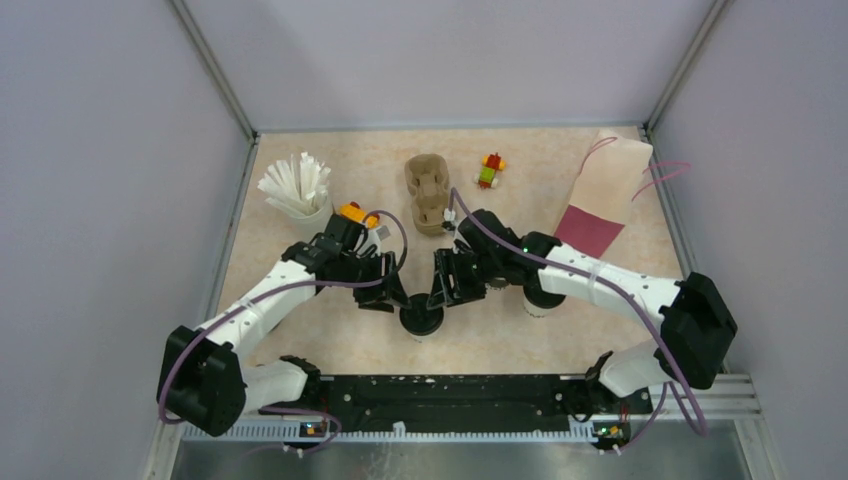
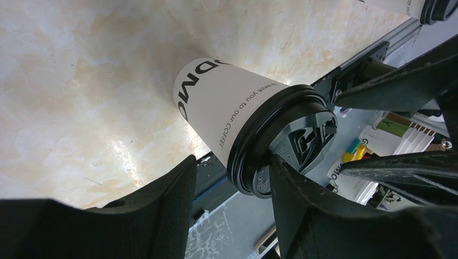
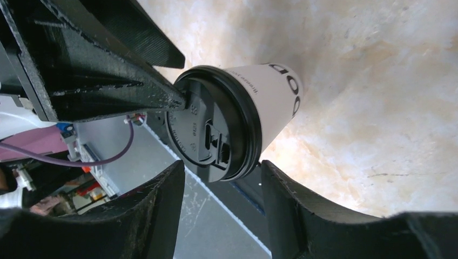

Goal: Pack the takeout coffee

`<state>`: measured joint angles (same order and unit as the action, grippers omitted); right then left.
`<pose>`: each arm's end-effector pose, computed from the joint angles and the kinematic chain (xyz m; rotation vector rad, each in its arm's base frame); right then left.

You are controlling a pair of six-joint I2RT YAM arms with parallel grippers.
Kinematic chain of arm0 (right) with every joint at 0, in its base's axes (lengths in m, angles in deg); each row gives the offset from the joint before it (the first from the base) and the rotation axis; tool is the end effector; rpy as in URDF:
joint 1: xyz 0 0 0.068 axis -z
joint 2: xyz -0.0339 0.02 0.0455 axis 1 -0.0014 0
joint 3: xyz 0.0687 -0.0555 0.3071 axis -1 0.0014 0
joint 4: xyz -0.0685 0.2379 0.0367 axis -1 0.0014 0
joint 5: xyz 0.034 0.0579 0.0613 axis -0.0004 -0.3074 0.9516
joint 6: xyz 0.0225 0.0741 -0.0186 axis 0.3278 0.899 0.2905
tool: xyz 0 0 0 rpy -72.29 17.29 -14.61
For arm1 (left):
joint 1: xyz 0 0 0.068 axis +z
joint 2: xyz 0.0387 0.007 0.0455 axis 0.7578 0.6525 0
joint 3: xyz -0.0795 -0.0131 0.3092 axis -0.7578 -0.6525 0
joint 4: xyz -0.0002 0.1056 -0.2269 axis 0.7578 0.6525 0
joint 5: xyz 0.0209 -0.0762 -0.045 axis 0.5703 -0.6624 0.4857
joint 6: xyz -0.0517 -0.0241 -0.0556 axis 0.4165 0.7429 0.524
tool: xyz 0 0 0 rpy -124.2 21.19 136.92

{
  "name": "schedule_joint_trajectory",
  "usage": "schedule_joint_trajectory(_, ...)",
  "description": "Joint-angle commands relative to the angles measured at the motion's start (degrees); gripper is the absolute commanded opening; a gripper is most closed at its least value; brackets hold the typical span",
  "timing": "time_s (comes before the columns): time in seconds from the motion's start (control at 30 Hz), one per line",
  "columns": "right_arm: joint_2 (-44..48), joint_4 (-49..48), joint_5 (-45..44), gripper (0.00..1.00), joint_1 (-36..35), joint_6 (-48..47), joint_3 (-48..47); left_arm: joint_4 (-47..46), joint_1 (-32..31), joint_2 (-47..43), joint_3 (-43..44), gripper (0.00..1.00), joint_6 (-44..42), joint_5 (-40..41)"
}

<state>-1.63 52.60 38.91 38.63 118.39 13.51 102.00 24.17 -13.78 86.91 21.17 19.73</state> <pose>0.1705 0.2501 0.2895 -0.4274 2.6762 1.0393 0.1691 -0.1210 0.2510 0.0675 2.8013 -1.0650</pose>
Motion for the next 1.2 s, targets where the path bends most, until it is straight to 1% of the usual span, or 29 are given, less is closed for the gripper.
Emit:
schedule_joint_trajectory(0.0,-0.8,-2.8,1.4,0.51,-2.5,1.7,0.5,1.6,-0.2,1.1,1.1,0.57,-1.9,1.5)
schedule_joint_trajectory(0.2,-1.4,-2.7,1.4,0.46,-3.8,2.2,1.1,1.6,-0.2,1.3,0.6,0.57,-2.0,1.3)
schedule_joint_trajectory(0.4,0.0,-2.4,1.2,0.46,-4.0,2.4,3.3,1.8,-0.2,1.1,0.7,0.56,-2.1,1.5)
schedule_joint_trajectory(0.67,-0.4,-3.1,0.7,0.45,-4.0,2.5,4.3,1.7,-0.2,0.8,0.7,0.56,-1.7,1.5)
schedule_joint_trajectory(0.77,-0.2,-3.3,-0.5,0.43,-4.0,2.3,5.2,1.8,-0.2,0.7,0.4,0.56,-1.6,1.5)
schedule_joint_trajectory(0.9,0.8,-3.9,-2.3,0.41,-4.0,2.4,8.4,2.9,-0.2,1.4,0.1,0.55,-1.8,2.5)
schedule_joint_trajectory(1.0,1.4,-6.2,-3.6,0.40,-4.1,2.0,12.6,4.1,-0.2,2.4,0.5,0.55,-2.1,3.6)
schedule_joint_trajectory(1.17,-0.2,-7.8,-5.5,0.40,-4.0,1.2,16.0,5.0,-0.2,4.6,0.2,0.54,-2.4,4.9)
